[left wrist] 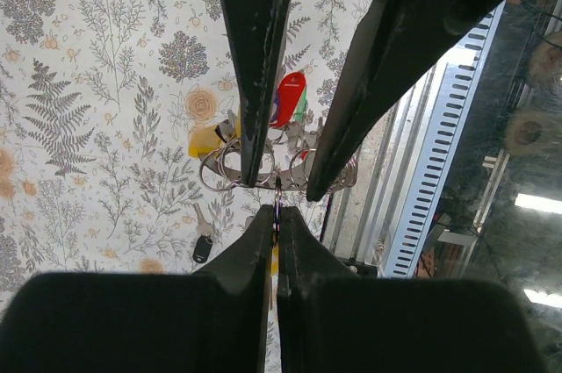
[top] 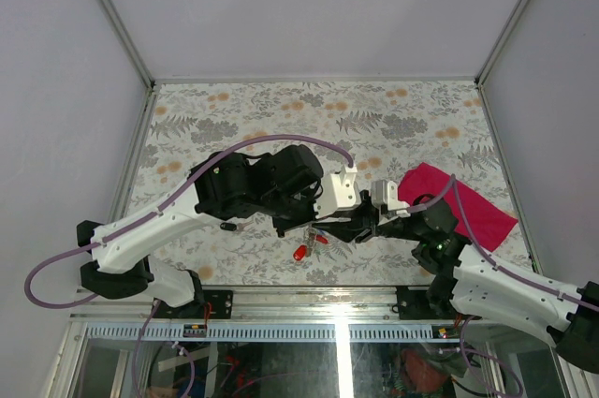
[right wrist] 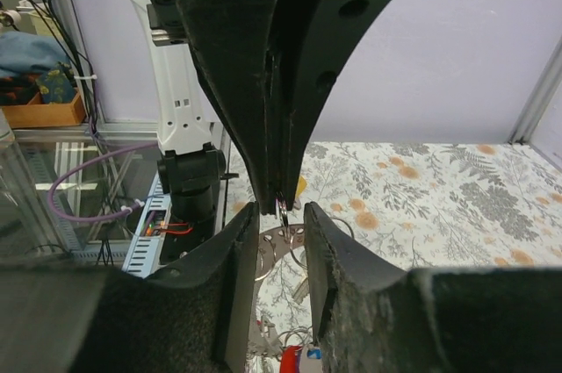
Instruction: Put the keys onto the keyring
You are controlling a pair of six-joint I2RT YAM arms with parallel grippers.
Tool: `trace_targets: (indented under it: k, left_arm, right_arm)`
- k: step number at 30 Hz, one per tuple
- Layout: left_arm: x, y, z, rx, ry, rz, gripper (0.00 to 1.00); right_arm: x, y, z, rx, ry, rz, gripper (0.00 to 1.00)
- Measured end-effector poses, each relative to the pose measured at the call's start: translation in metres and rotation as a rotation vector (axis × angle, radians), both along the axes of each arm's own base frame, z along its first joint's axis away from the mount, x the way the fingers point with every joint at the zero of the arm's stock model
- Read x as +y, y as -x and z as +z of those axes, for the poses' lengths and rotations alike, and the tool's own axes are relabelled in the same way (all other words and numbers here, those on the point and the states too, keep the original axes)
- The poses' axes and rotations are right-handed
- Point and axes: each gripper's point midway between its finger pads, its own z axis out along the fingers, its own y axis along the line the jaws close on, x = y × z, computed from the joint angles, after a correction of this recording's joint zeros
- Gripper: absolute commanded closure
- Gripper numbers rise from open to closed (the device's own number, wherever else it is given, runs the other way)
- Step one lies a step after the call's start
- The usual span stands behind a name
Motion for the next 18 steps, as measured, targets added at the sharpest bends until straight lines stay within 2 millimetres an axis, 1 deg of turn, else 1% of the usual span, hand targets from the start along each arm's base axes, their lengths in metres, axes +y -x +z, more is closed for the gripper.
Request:
trace_targets:
  k: [10,18]
  left_arm:
    - [-0.0006,0.0014,0.0001,-0.001,0.000,-0.007,1.00]
    - [-0.0014,0.0013,0.0038,-0.005,0.011,-0.008,1.00]
  right_arm:
    - [0.0026,0.0016,0.0010,-0.006,-0.010,0.018,0.69]
    - [0.0060,-0.0008,-0.0044,0.007,0.003,0.020,0.69]
